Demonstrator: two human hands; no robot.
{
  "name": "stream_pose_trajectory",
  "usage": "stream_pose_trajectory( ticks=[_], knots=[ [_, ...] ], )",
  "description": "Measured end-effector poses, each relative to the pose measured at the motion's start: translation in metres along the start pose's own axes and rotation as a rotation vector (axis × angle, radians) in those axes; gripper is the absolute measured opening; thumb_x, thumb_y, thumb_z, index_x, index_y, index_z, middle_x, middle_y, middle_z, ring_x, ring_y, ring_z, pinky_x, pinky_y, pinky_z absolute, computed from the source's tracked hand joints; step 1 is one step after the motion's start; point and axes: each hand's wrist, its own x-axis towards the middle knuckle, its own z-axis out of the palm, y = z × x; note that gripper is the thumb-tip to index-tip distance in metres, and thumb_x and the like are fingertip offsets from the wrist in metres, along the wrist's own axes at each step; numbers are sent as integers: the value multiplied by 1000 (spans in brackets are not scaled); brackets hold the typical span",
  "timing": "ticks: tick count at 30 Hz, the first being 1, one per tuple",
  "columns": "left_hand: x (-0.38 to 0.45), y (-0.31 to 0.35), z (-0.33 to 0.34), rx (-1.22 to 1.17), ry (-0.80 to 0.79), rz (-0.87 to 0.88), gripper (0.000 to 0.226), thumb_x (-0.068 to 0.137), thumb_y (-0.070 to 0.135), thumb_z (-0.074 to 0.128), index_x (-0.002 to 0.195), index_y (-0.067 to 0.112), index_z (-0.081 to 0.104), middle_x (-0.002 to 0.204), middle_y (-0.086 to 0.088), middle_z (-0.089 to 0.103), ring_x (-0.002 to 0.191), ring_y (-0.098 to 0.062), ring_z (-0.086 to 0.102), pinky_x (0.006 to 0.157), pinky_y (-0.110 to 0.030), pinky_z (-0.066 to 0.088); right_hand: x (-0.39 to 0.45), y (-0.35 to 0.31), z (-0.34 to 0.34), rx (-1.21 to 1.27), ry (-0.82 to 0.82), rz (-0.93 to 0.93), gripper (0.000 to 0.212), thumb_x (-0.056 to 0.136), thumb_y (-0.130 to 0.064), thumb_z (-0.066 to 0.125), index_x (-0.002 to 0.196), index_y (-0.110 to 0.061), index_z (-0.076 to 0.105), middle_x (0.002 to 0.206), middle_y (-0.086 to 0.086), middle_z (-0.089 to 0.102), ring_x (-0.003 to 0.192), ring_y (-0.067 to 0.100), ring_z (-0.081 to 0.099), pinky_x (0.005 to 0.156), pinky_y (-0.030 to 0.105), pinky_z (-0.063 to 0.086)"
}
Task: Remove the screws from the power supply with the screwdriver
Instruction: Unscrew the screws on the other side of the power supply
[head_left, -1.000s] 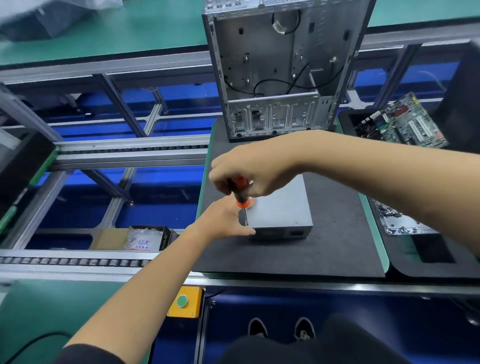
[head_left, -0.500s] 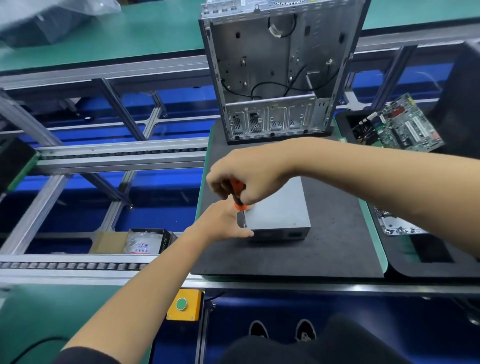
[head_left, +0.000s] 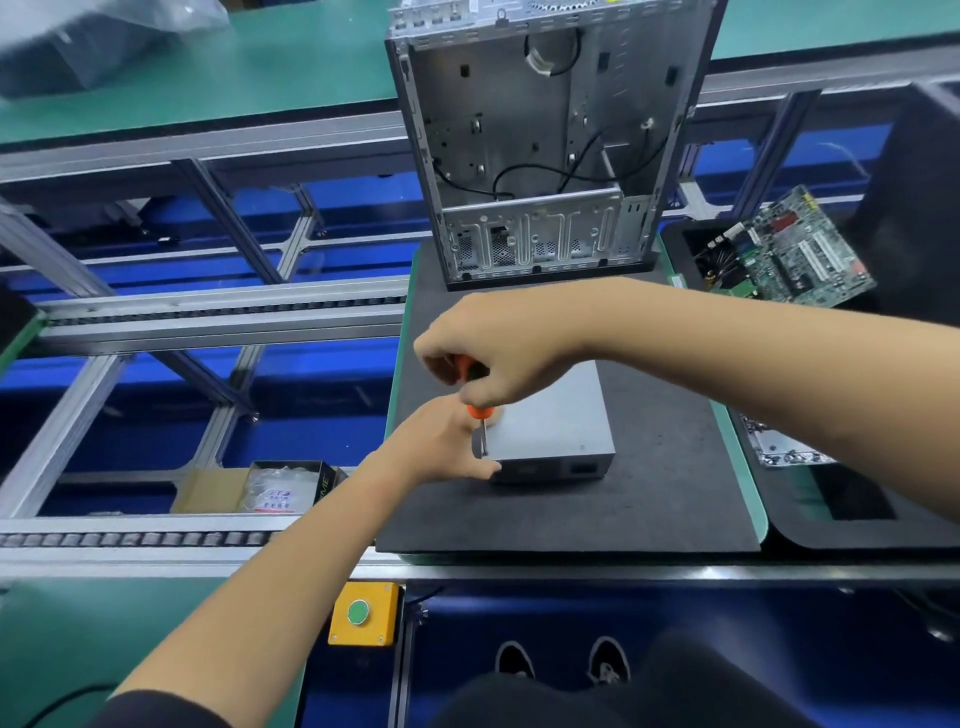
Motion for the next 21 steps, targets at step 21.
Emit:
stream_pose_trajectory(
  ticks=[21],
  knots=[
    [8,3,-19,99,-131,37,62,73,51,70,114,6,57,106,-14,59,99,-31,51,80,-37,46,-5,2,-3,-26,-26,14,7,86,-25,60,90,-19,61,82,-6,62,78,13,56,62,26,44]
  ],
)
